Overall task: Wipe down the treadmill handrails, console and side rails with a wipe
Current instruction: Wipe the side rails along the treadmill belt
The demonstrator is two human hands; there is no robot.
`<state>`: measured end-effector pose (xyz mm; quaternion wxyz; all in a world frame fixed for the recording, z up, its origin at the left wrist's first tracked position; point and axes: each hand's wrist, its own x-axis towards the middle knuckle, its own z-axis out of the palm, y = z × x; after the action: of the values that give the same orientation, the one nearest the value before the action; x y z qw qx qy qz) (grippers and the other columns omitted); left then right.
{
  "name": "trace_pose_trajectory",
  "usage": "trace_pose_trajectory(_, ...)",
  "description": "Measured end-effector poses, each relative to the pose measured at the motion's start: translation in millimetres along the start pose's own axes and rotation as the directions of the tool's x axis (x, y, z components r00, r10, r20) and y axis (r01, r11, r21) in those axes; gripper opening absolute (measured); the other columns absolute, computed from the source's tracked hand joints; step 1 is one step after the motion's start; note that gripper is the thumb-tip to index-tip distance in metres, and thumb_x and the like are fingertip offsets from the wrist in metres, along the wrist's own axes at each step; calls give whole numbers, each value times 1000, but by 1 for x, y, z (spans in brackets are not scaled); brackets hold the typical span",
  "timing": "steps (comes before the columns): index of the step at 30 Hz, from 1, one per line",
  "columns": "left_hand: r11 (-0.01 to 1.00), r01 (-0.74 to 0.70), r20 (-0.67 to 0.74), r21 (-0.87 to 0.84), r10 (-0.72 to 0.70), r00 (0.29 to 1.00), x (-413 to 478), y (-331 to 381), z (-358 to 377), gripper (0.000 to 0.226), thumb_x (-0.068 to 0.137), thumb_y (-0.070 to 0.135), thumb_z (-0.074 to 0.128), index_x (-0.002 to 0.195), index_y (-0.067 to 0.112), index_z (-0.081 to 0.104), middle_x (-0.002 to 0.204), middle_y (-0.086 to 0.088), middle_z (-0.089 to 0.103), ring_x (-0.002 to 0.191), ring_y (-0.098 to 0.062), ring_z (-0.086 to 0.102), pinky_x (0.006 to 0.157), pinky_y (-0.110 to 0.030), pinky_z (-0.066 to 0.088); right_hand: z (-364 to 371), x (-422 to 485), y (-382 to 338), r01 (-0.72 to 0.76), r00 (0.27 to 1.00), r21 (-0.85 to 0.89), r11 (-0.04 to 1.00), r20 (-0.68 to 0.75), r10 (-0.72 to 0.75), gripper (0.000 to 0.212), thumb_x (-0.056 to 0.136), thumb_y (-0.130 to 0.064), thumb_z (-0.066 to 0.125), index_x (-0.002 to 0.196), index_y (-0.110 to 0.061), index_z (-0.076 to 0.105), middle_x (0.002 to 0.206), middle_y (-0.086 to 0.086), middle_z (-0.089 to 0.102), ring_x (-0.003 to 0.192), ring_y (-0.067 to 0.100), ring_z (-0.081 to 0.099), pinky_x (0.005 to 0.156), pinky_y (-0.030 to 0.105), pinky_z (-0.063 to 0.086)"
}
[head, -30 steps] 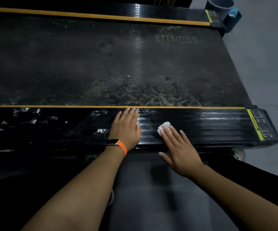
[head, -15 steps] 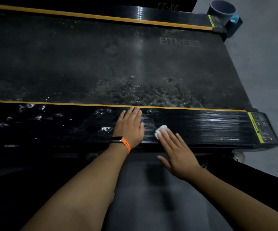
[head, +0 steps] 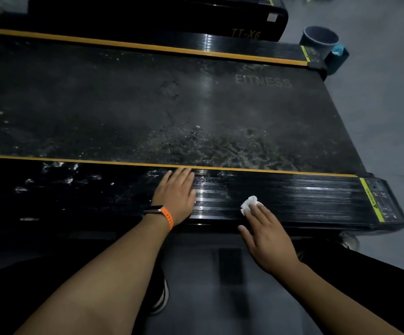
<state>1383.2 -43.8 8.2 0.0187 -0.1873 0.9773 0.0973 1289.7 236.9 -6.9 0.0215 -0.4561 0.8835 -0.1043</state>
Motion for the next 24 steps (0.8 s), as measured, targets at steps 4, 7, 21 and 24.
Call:
trace_pose_trajectory(4,999,31,-51,4,-31,998,-6,-21,4,59,106,40,33,156,11,39,166,-5,33,155,-22,24,128,-44,13,7,6,-37,-39,992,59,997,-117,46,73,110,-55,28,142,4,56,153,23,51,149,37,37,126,42,21)
trace_pose_trajectory(7,999,37,-110,-36,-41,993,-6,-19,6,62,100,40,32,149,7,50,159,-8,44,151,-25,34,125,-47,23,22,13,-65,104,992,23,994,-72,-102,77,110,-58,28,153,4,45,163,23,37,155,38,29,125,48,23)
trace_pose_trajectory(21,996,34,-155,-82,-46,987,-6,-18,7,63,98,41,32,145,6,54,156,-9,48,149,-27,38,124,-47,27,30,37,-57,158,987,-38,987,-9,-159,76,108,-61,28,163,-7,30,172,10,23,161,24,15,128,47,16)
trace_pose_trajectory(24,996,30,-156,-86,-43,987,-6,-18,7,62,98,41,33,145,7,55,155,-9,50,148,-27,39,123,-47,29,29,60,-64,242,969,-49,969,55,-239,77,108,-63,22,164,-10,28,172,8,22,161,22,14,127,46,16)
